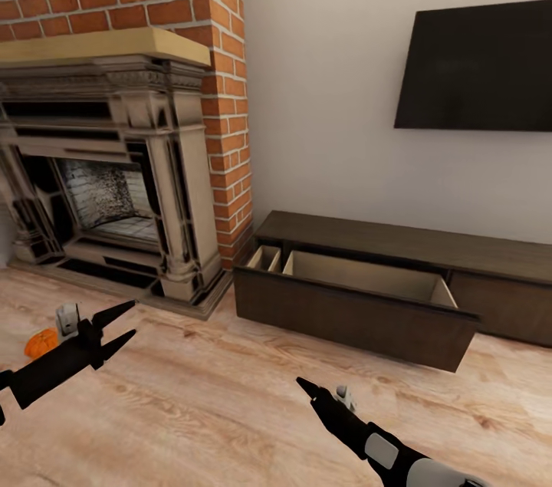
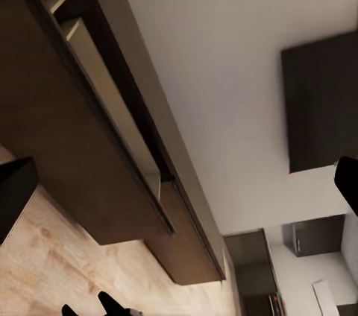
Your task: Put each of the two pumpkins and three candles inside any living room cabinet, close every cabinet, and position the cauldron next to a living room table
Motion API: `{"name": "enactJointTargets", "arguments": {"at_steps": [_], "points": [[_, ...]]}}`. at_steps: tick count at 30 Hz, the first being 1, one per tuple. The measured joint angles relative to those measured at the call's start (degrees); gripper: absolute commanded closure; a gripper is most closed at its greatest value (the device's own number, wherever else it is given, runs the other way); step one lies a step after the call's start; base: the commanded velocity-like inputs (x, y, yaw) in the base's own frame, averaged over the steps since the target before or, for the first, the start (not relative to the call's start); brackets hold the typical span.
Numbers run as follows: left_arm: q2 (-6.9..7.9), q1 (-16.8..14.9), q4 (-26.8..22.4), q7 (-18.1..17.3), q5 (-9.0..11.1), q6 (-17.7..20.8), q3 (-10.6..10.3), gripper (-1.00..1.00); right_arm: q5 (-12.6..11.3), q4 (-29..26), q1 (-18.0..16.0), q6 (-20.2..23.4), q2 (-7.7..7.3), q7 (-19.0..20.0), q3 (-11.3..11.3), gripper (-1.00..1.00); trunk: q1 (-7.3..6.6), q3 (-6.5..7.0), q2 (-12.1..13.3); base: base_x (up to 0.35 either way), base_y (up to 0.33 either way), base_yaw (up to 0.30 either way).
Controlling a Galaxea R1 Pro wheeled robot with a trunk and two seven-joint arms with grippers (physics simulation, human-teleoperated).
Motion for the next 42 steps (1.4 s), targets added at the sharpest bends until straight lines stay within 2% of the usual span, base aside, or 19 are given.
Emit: {"name": "enactJointTargets", "arguments": {"at_steps": [10,28,35,37,42], "points": [[0.03,0.0,0.0,0.0,-0.1,0.0,0.0,-1.00,0.4,0.0,0.0,-0.1,0.01,-0.7,0.7,-1.00,-0.01,0.00,0.0,-0.154,0.000,0.294],[0.15,0.0,0.3,0.0,-0.1,0.0,0.6,-1.00,0.7,0.0,0.0,-1.7,0.01,-0.7,0.8,-1.00,-0.02,0.00,0.0,-0.015,0.000,0.294],[1.33,0.0,1.5,0.0,0.0,0.0,0.7,-1.00,0.7,0.0,0.0,-2.3,0.01,-0.8,0.8,-1.00,0.00,0.00,0.0,-0.183,0.000,0.286],[2.00,0.0,2.6,-0.1,0.1,0.0,0.7,-1.00,0.7,0.0,0.0,-2.7,0.01,-0.8,0.7,-1.00,-0.01,0.00,0.0,-0.054,0.000,0.116],[2.42,0.0,3.8,-0.2,0.2,0.0,0.7,-1.00,0.7,0.0,0.0,-2.8,0.00,-0.8,0.8,-1.00,-0.02,0.00,0.0,-0.014,0.000,0.029]]}}
